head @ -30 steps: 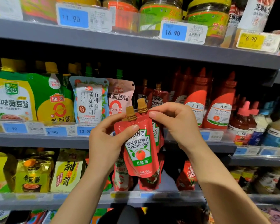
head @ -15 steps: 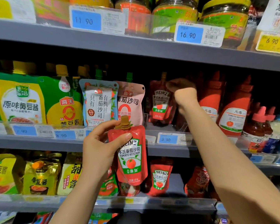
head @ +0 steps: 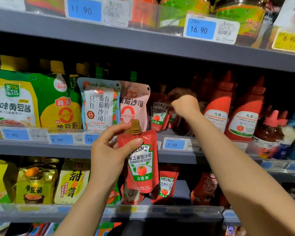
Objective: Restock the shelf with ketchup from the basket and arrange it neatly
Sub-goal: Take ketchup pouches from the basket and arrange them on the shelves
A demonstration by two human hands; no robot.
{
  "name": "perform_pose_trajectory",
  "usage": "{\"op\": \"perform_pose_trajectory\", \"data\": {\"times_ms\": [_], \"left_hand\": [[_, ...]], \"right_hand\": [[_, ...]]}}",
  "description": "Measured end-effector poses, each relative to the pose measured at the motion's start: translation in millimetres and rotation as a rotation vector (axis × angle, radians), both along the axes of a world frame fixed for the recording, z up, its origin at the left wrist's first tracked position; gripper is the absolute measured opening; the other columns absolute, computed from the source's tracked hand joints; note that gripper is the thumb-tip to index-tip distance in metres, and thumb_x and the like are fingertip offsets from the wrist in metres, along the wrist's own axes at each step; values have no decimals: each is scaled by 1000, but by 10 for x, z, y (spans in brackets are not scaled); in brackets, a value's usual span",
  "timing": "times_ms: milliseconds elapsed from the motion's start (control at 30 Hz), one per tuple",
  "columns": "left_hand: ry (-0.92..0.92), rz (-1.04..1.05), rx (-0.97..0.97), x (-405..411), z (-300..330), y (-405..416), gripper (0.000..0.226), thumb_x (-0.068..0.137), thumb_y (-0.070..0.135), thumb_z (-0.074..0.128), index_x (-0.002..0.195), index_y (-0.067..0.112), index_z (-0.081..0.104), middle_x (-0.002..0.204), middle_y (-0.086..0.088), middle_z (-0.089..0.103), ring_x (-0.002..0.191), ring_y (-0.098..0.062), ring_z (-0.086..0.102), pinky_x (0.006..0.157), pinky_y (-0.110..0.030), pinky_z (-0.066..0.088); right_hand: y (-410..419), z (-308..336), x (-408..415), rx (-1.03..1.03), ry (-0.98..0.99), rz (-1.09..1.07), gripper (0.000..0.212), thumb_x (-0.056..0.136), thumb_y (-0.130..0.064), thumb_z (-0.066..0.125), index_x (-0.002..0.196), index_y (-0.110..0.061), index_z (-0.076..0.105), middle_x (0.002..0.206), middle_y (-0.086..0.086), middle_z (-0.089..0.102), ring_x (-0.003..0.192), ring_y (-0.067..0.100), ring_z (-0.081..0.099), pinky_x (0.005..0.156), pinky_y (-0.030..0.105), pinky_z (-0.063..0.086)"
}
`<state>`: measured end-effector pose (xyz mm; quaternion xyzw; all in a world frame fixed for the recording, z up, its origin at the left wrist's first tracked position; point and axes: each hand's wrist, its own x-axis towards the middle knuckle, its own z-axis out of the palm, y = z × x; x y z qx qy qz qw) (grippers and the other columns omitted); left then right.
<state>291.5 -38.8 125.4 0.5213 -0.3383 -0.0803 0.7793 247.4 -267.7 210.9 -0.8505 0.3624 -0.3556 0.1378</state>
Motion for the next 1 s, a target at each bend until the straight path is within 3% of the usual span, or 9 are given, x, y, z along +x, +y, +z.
{"op": "perform_pose_trajectory", "data": {"times_ms": [133,233,300,400,467,567,733,867,1000], "left_hand": [[-12,17,11,1,17,19,34,59,10,81,85,27,69,87,13,74,77,-7,70,73,-27,57],[-12,34,20,8,12,21,34,54,17,83,84,29,70,90,8,74,80,-12,70,79,-38,57],[-14,39,20,2,11,18,34,51,22,83,82,31,71,91,7,73,82,-13,70,80,-39,56],[-43,16,21,-56,29,-14,34,56,16,84,84,30,70,89,11,73,78,-9,70,73,-30,56],[-80,10,34,-130,47,-53,36,60,8,84,87,27,69,86,15,72,76,-5,69,70,-22,55],[-158,26,59,-226,55,-74,38,62,8,85,85,34,69,87,13,72,81,-7,69,74,-25,55],[-183,-35,47,-239,87,14,37,58,18,84,88,36,71,91,10,73,85,-8,69,74,-21,54],[-13,-190,-37,-212,158,62,37,60,14,73,96,19,70,88,5,75,78,-7,70,70,-20,55],[77,-171,-85,-181,197,23,31,59,9,71,89,14,68,77,6,74,71,-5,68,64,-17,53]], "right_hand": [[36,8,-14,-28,62,-14,42,83,-7,61,123,-21,61,127,7,60,113,26,57,92,27,45],[334,5,-238,-161,-49,-28,39,85,-24,63,123,-20,57,111,8,64,102,25,60,83,29,44],[616,-74,-480,-232,-164,153,28,85,-32,65,110,-20,62,99,1,65,85,15,60,76,28,45],[999,-256,-789,63,-187,507,21,81,-32,72,97,-21,66,82,-3,67,76,16,62,72,26,50],[1077,-345,-849,249,-207,612,20,76,-28,77,93,-22,68,84,-4,70,80,12,65,74,25,51],[1115,-383,-855,268,-242,641,17,74,-15,79,86,-23,70,88,-6,71,84,8,66,80,28,52],[1211,-397,-880,260,-262,675,16,80,-10,73,85,-25,70,78,-13,67,76,1,60,74,16,47],[1220,-427,-836,221,-299,573,4,86,-16,68,90,-15,66,82,-8,63,80,4,58,76,25,48],[1235,-408,-791,176,-303,601,19,88,-15,65,85,-33,60,82,-21,63,83,-2,58,77,17,47]]}}
